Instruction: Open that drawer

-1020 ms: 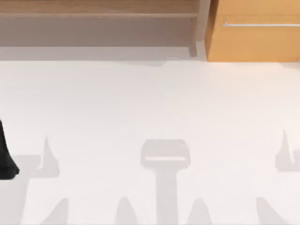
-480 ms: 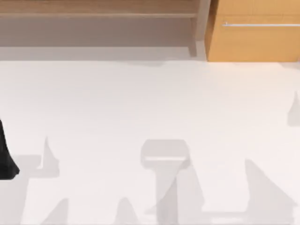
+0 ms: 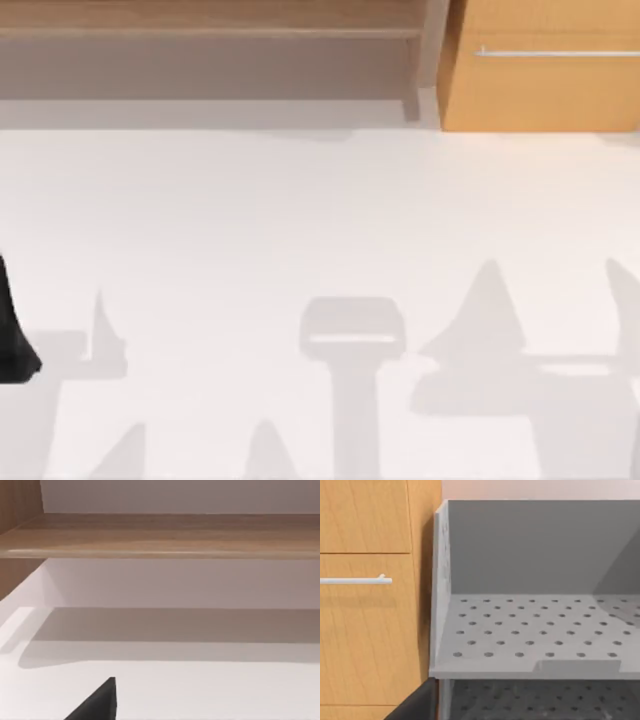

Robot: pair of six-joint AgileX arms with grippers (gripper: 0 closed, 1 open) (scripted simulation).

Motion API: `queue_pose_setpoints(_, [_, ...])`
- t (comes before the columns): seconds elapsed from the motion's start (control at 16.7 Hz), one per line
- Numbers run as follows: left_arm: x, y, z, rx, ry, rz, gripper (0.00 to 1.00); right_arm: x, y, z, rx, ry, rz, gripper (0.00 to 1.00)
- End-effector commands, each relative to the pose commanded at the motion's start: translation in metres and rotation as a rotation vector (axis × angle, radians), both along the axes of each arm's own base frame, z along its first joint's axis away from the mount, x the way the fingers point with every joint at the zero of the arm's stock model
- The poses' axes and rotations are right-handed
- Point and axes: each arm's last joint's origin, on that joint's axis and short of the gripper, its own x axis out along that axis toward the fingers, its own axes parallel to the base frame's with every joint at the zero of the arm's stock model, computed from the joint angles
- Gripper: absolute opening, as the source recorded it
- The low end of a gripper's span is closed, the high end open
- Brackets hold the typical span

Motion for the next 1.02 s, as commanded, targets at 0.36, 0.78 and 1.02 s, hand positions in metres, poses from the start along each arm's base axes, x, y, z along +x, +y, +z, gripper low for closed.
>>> queue_pose_setpoints(0.36, [0.0, 0.0, 0.0, 0.0, 0.0, 0.0, 1.0, 0.003, -0.003, -0.002, 0.001, 0.002, 0.005, 1.0])
queue_pose_setpoints(0.78, [0.0, 0.0, 0.0, 0.0, 0.0, 0.0, 1.0, 0.045, 0.011, -0.014, -0.236, -0.024, 0.02, 1.0])
queue_pose_setpoints(1.02, [0.0, 0.0, 0.0, 0.0, 0.0, 0.0, 1.0, 0.093, 0.039, -0.046, -0.567, -0.02, 0.004, 1.0])
